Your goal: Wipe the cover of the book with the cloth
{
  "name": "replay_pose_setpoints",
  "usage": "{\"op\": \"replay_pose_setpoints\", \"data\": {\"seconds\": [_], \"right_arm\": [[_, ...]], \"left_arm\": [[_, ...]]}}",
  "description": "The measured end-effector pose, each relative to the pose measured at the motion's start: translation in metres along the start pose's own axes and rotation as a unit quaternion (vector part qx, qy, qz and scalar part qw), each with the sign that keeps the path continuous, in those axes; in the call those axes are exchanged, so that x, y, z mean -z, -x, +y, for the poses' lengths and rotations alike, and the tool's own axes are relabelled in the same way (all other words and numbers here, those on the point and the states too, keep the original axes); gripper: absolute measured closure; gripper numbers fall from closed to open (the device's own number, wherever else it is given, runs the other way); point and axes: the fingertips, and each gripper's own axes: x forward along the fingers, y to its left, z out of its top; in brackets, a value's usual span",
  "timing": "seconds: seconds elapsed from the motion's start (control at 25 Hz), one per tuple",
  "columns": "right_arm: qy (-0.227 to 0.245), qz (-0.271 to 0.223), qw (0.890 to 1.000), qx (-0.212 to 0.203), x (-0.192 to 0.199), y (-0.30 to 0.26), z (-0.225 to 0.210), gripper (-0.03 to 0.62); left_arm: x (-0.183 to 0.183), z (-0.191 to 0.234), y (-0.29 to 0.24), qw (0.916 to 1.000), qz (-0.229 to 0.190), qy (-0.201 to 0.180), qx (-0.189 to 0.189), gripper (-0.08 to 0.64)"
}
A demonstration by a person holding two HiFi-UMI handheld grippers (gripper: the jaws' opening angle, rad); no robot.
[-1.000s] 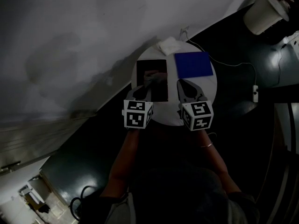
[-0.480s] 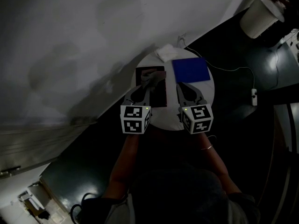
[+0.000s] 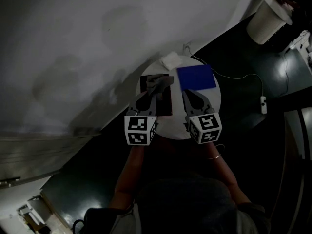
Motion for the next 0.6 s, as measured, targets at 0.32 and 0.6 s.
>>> {"op": "replay_pose_setpoints", "data": {"seconds": [0.32,0.6], "right_arm": [[0.008,-0.031,0.999,0.009,-0.017,0.017,-0.006,0.565],[0.014,-0.053,0.998,0.025,-0.029,0.03,-0.007,0.565]], "left_arm": [[-0.024,-0.01,0.016,0.9988,-0.048,-0.011,0.002,0.526],[-0.033,-0.013,0.027,0.9977,-0.065,-0.016,0.003,0.525]]}}
